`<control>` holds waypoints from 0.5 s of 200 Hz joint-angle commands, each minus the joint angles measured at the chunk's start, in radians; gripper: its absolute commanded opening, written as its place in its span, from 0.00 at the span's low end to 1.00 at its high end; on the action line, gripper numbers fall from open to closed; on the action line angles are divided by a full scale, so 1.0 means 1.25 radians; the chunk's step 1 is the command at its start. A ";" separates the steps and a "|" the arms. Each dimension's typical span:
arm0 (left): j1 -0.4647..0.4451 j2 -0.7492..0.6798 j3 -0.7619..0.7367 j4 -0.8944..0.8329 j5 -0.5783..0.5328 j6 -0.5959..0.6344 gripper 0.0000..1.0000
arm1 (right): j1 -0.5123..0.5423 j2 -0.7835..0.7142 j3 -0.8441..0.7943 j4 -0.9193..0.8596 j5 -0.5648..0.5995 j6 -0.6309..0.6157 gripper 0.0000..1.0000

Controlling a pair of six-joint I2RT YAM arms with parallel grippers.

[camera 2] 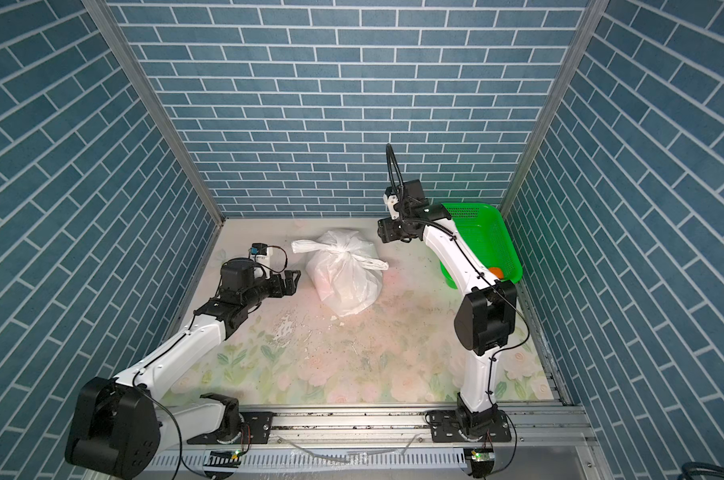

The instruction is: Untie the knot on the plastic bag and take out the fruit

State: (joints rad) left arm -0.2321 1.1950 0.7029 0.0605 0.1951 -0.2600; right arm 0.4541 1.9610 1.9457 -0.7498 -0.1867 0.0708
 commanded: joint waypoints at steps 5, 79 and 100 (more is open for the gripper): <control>-0.014 -0.006 0.000 -0.020 -0.012 -0.010 1.00 | 0.042 0.093 0.078 -0.005 -0.080 -0.028 0.76; -0.034 -0.073 -0.056 -0.040 -0.032 -0.029 1.00 | 0.083 0.350 0.379 -0.069 -0.045 0.033 0.81; -0.035 -0.085 -0.065 -0.045 -0.033 -0.030 1.00 | 0.083 0.385 0.396 -0.075 -0.008 0.043 0.71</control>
State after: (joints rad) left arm -0.2691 1.1099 0.6422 0.0223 0.1669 -0.2859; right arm 0.5568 2.3993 2.3802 -0.7891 -0.2573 0.1009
